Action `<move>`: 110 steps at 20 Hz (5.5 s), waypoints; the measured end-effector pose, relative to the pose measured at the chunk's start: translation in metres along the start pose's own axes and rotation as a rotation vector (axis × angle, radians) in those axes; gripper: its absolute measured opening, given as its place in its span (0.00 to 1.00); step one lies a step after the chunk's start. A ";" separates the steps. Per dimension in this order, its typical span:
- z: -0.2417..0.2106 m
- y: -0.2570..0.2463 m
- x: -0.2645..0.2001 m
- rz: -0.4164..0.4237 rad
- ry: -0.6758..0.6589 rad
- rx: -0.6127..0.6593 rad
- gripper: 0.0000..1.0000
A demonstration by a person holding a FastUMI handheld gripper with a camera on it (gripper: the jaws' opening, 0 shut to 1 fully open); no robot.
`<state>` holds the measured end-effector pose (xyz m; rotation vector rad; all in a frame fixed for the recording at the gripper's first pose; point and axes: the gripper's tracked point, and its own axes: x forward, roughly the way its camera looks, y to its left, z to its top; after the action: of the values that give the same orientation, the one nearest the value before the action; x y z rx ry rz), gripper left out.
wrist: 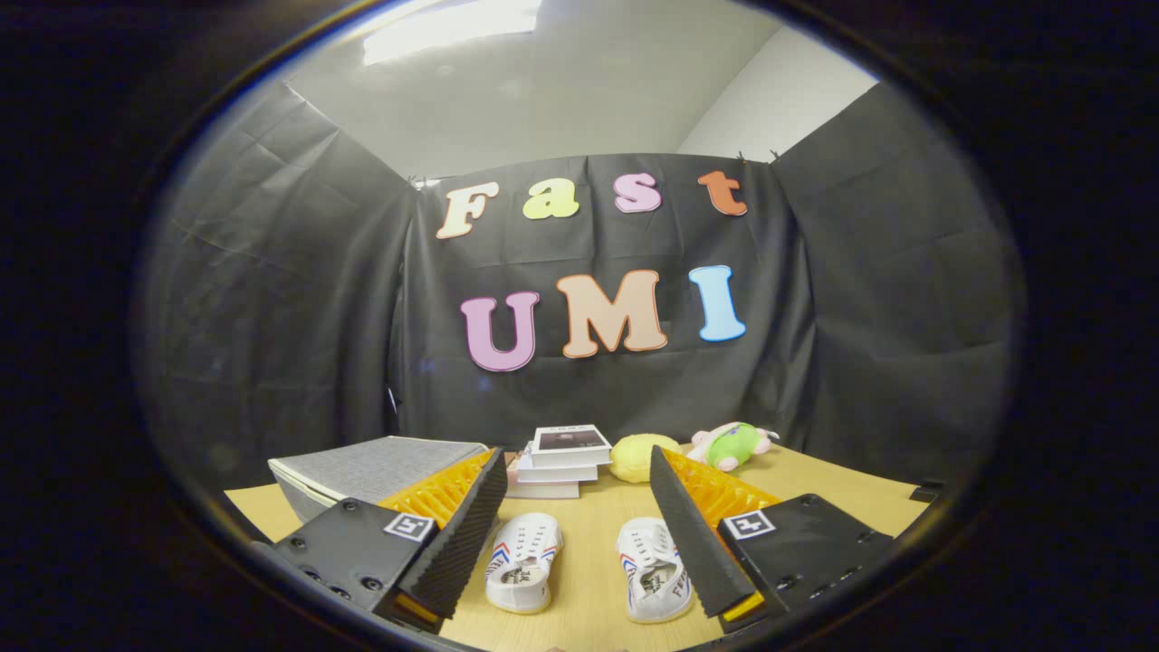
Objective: Open the storage box then place both shoes into the box .Put the left shoe in first, then the right shoe, with the right side of both shoes facing outward in a uniform manner.
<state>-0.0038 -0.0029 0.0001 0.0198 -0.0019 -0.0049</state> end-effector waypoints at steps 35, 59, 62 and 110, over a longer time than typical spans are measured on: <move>-0.018 0.052 0.011 0.041 -0.088 0.993 0.99; -0.098 0.149 0.035 0.042 0.184 1.443 0.14; -0.062 0.157 0.039 0.098 0.140 1.410 0.14; -0.067 0.051 0.042 -0.283 0.487 -0.026 1.00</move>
<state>0.0383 0.0494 -0.0660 -0.0050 0.4880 -0.2826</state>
